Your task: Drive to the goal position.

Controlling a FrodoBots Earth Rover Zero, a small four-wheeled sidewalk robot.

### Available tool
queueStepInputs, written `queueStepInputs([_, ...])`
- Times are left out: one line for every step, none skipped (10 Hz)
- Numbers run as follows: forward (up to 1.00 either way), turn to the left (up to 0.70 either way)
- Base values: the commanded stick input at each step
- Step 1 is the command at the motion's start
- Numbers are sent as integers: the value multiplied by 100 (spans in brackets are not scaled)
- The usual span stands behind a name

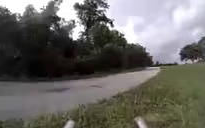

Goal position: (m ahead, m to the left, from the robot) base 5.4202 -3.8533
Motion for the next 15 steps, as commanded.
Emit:
queueStepInputs([70, 0])
queueStepInputs([70, 0])
queueStepInputs([70, 0])
queueStepInputs([70, 0])
queueStepInputs([70, 0])
queueStepInputs([70, 0])
queueStepInputs([70, 0])
queueStepInputs([70, 0])
queueStepInputs([70, 0])
queueStepInputs([70, 0])
queueStepInputs([70, 0])
queueStepInputs([70, 0])
queueStepInputs([70, 0])
queueStepInputs([70, 0])
queueStepInputs([70, 0])
